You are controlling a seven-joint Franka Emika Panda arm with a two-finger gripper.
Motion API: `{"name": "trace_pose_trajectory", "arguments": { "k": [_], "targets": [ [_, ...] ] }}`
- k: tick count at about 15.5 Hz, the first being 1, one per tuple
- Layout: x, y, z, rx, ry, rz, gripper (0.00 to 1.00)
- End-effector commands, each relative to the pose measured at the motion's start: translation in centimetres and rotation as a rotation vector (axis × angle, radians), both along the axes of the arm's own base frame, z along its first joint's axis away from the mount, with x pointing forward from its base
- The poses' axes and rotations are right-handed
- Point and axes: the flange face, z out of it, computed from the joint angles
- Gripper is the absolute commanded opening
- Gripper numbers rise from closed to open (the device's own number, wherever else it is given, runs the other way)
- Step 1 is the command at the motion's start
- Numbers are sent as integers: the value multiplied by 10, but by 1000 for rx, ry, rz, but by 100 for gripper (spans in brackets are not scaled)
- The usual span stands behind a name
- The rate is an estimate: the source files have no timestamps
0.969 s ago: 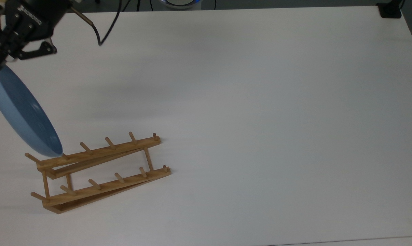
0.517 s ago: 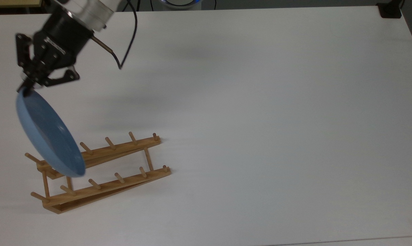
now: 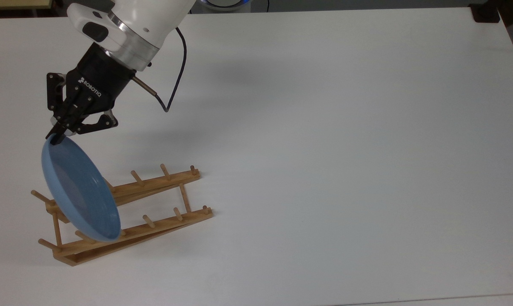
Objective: Place plate in plate rack
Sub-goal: 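Carry the upright plate over the wooden rack and lower it between pegs, then open the gripper to release the plate rim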
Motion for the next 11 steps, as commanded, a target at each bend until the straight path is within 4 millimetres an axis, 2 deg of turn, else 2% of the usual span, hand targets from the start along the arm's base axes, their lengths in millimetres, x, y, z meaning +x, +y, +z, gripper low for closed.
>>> {"name": "trace_pose_trajectory", "arguments": {
  "k": [1,11],
  "targets": [
    [3,-7,10,-16,-41,-36,0],
    [6,-18,-10,-50,-6,-37,0]
  ]
}}
